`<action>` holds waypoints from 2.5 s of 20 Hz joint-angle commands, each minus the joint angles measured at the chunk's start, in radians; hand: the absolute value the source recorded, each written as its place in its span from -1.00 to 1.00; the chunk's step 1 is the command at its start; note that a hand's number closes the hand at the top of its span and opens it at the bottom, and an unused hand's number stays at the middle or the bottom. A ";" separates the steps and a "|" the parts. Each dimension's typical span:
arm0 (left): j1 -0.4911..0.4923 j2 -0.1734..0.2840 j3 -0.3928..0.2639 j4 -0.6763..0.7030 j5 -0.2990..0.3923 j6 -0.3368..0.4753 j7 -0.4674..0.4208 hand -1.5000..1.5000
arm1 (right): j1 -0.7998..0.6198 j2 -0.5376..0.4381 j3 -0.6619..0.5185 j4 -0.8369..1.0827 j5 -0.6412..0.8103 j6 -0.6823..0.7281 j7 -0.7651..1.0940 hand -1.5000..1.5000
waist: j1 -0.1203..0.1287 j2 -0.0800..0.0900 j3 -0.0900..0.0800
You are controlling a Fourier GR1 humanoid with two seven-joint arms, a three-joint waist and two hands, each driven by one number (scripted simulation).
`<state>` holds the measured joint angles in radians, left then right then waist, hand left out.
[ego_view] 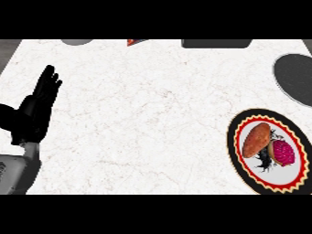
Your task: Pick the cupcake from the plate and place it in the pan
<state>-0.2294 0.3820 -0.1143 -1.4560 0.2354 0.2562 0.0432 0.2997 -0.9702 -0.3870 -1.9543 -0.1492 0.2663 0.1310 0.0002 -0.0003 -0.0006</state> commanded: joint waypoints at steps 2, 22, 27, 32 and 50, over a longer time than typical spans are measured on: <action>-0.010 -0.004 0.026 0.026 -0.009 -0.050 -0.007 0.00 | -0.120 0.042 0.087 -0.028 -0.005 0.059 0.099 -1.00 | 0.004 0.001 0.000; 0.007 -0.098 0.070 0.041 -0.115 -0.077 -0.041 0.00 | -0.199 0.303 0.238 0.164 0.403 0.124 0.152 -1.00 | 0.000 0.001 0.001; -0.029 -0.097 0.104 0.016 -0.119 -0.080 0.040 0.00 | -0.238 0.329 0.253 0.228 0.449 0.182 0.092 -1.00 | 0.000 0.001 0.001; -0.037 -0.117 0.140 0.088 -0.129 -0.130 -0.020 0.00 | -0.234 0.375 0.244 0.192 0.515 0.224 0.098 -1.00 | -0.003 0.000 0.001; 0.010 -0.152 0.152 -0.051 -0.185 -0.132 0.057 0.00 | -0.378 0.455 0.365 0.387 0.799 0.280 0.159 -1.00 | 0.003 0.001 0.001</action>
<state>-0.2213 0.2426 0.0386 -1.4756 0.0677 0.1201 0.0759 -0.0094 -0.5428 -0.0332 -1.6696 0.6074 0.5395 0.3116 0.0013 -0.0002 0.0000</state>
